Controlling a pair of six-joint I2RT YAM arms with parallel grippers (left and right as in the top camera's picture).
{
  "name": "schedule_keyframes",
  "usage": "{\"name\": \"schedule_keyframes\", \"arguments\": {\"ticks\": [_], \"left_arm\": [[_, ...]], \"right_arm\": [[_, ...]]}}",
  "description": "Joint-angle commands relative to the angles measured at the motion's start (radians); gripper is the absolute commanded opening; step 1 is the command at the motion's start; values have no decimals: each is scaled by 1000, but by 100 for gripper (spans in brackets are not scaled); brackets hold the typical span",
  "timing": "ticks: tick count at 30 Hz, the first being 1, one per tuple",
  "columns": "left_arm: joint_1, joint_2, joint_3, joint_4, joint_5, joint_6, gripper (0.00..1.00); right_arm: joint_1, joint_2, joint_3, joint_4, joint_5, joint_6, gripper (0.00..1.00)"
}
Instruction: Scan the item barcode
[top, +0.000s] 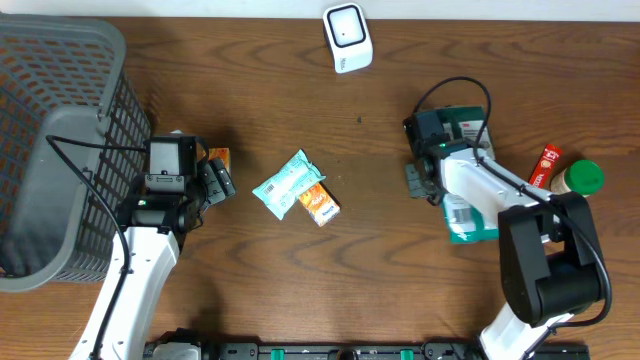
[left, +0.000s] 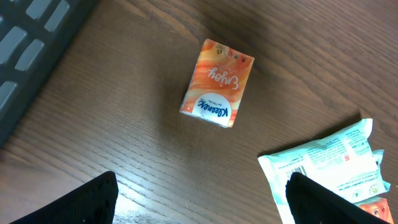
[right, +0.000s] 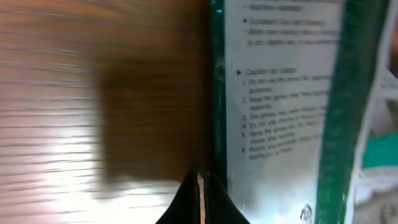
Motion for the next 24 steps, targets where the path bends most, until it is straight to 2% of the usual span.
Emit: {"name": "schedule_keyframes", "arguments": {"ticks": [1, 8, 10, 13, 15, 19, 22, 24], "left_arm": [[0, 0, 26, -3, -15, 2, 88], [0, 0, 26, -3, -15, 2, 87], [0, 0, 26, -3, -15, 2, 87], [0, 0, 26, -3, -15, 2, 87], [0, 0, 26, -3, -15, 2, 87], [0, 0, 26, -3, -15, 2, 87], [0, 0, 26, -3, -15, 2, 87], [0, 0, 26, -3, -16, 2, 88]], "right_arm": [[-58, -1, -5, -12, 104, 14, 3], [-147, -1, -5, 5, -38, 14, 6], [-161, -1, -5, 19, -144, 14, 8], [-158, -2, 5, 14, -218, 13, 18], [-145, -5, 32, -19, -228, 12, 29], [-114, -26, 72, -50, -454, -17, 49], [-69, -26, 73, -1, -767, -90, 52], [-33, -26, 73, 17, -833, -113, 51]]}}
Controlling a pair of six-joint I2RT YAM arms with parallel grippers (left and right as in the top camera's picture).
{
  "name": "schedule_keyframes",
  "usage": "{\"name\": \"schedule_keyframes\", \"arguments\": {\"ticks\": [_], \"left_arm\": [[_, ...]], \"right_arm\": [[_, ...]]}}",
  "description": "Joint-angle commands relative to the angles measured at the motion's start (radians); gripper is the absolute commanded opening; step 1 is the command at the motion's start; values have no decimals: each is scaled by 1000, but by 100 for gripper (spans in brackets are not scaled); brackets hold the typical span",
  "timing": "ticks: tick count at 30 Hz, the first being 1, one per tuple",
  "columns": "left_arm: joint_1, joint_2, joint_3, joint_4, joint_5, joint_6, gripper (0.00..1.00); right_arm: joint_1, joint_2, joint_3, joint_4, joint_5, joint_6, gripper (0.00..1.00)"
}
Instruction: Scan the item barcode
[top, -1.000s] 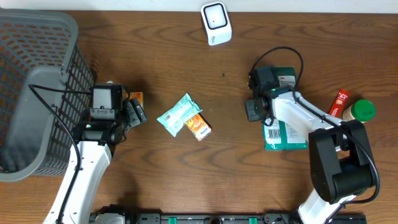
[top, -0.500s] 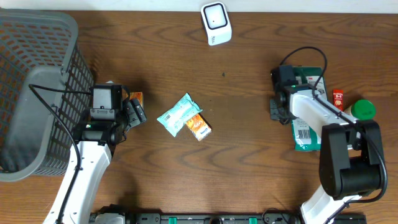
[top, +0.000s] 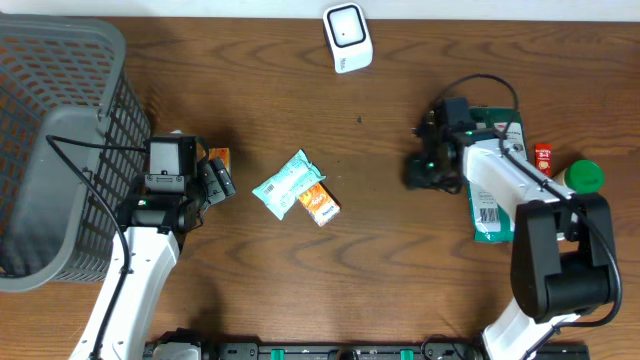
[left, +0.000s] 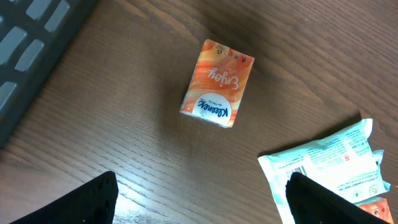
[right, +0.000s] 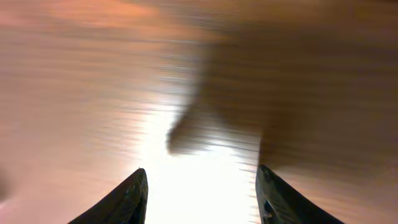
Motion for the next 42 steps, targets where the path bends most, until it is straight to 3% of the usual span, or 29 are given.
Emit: {"name": "schedule_keyframes", "arguments": {"ticks": [1, 8, 12, 17, 21, 27, 33, 38, 42], "left_arm": [[0, 0, 26, -2, -15, 2, 87], [0, 0, 26, -2, -15, 2, 87], [0, 0, 26, -3, -15, 2, 87], [0, 0, 26, -3, -15, 2, 87], [0, 0, 26, -3, -15, 2, 87], [0, 0, 26, -3, -15, 2, 87], [0, 0, 26, -3, -15, 2, 87], [0, 0, 26, -3, -15, 2, 87], [0, 0, 26, -2, -15, 2, 87]], "right_arm": [[93, -25, 21, 35, -276, -70, 50], [320, -25, 23, 135, -100, -77, 47], [391, -40, 75, 107, -3, -77, 46], [454, -87, 172, 29, 52, -77, 36], [526, -85, 197, 25, 229, -77, 41], [457, -79, 197, -34, 132, -17, 40], [351, -41, 179, -69, -121, -37, 33], [333, 6, 117, -21, -131, -44, 27], [333, 14, 83, 3, -176, -44, 29]]}}
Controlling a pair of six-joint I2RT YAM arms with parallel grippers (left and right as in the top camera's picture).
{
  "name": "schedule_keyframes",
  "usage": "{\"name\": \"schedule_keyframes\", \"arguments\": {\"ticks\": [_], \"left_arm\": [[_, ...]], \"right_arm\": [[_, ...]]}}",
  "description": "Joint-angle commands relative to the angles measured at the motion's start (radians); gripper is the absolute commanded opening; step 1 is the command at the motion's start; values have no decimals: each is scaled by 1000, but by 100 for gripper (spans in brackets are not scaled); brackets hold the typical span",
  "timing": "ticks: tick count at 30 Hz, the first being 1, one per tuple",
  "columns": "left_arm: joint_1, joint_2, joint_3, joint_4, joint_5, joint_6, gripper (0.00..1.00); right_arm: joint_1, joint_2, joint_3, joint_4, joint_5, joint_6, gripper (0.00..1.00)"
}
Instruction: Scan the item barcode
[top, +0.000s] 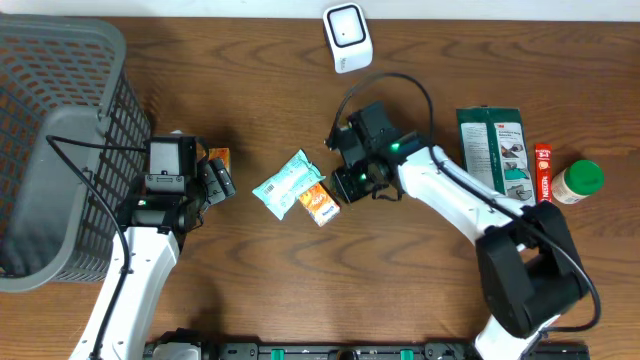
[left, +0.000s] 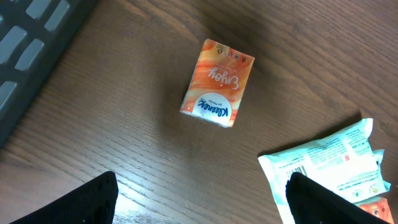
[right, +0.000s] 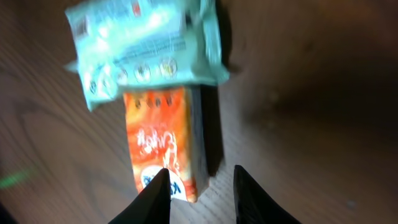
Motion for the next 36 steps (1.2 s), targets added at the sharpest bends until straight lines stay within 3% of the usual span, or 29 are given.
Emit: {"name": "schedule_keyframes", "arguments": {"ticks": [1, 15, 22, 25, 30, 36], "left_arm": [[0, 0, 26, -2, -15, 2, 87], [0, 0, 26, -5, -15, 2, 87], [0, 0, 26, -5, -15, 2, 87], [0, 0, 26, -5, -15, 2, 87], [0, 0, 26, -5, -15, 2, 87], [0, 0, 26, -5, -15, 2, 87]], "right_arm": [[-2, 10, -23, 8, -63, -9, 29], [34, 10, -190, 237, -106, 55, 24], [37, 1, -195, 229, -30, 56, 6], [14, -70, -150, 157, 81, 58, 1], [30, -248, -101, -27, 464, 55, 1], [116, -271, -107, -164, 962, 70, 1]]}}
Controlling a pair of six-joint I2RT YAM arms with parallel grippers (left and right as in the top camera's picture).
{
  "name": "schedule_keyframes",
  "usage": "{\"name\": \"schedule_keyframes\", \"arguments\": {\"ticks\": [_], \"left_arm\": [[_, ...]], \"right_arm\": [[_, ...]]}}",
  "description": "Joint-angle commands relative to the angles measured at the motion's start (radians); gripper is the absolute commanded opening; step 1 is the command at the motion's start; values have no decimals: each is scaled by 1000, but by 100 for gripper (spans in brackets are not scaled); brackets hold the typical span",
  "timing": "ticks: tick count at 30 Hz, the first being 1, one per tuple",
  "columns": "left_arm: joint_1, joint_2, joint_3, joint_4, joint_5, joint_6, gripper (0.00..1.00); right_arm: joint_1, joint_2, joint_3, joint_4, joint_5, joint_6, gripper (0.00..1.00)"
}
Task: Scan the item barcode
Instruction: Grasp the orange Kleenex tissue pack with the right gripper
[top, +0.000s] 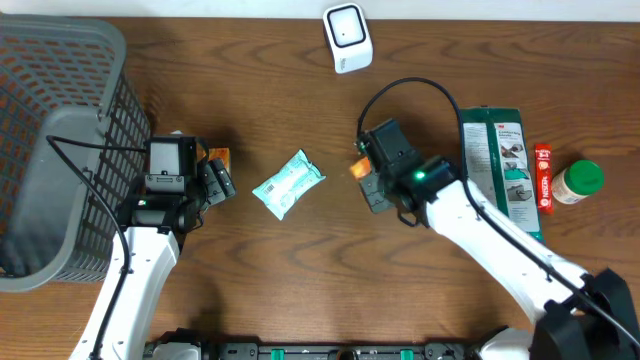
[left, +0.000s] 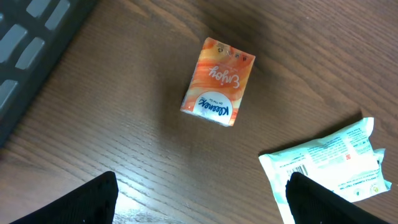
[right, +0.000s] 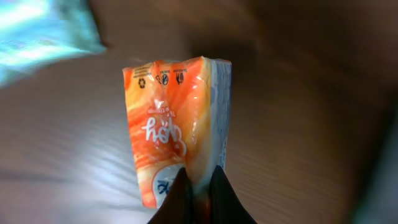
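My right gripper (right: 199, 180) is shut on an orange Kleenex tissue pack (right: 177, 124), held clear of the table; in the overhead view this pack (top: 357, 169) shows at the gripper's (top: 368, 183) left end, mid-table. The white scanner (top: 347, 37) stands at the far edge, above it. A mint-green wipes pack (top: 288, 184) lies left of the gripper, with its barcode visible in the left wrist view (left: 323, 165). My left gripper (left: 199, 190) is open and low over the table, near a second orange tissue pack (left: 217, 90).
A grey mesh basket (top: 60, 150) fills the left side. A green flat package (top: 505, 165), a red stick-shaped item (top: 545, 175) and a green-lidded jar (top: 580, 180) lie at the right.
My right gripper was open over the orange pack lying against the wipes. It is now shut on that pack and has moved right with it, off the wipes. The left arm has not moved.
My right gripper was shut at the edge of the green package on the right. Then it was open beside that package. Then it stood open over the orange pack by the wipes, and now it holds that pack below the scanner. The left arm stayed still throughout.
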Motion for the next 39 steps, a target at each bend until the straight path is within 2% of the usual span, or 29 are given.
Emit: {"name": "schedule_keyframes", "arguments": {"ticks": [1, 3, 7, 14, 19, 23, 31, 39], "left_arm": [[0, 0, 26, -2, -15, 2, 87], [0, 0, 26, -2, -15, 2, 87], [0, 0, 26, -2, -15, 2, 87], [0, 0, 26, -2, -15, 2, 87], [0, 0, 26, -2, -15, 2, 87], [0, 0, 26, -2, -15, 2, 87], [0, 0, 26, -2, -15, 2, 87], [0, 0, 26, -2, -15, 2, 88]], "right_arm": [[57, 36, 0, -53, 433, 29, 1], [89, 82, 0, -73, 591, 53, 1], [140, 199, 0, -45, 689, 53, 1], [162, 351, 0, 19, 695, 87, 1], [172, 359, 0, 52, 555, 86, 1], [174, 359, 0, 71, 484, 86, 10], [174, 357, 12, 78, 477, 86, 44], [174, 356, 135, 33, 397, 85, 45]]}}
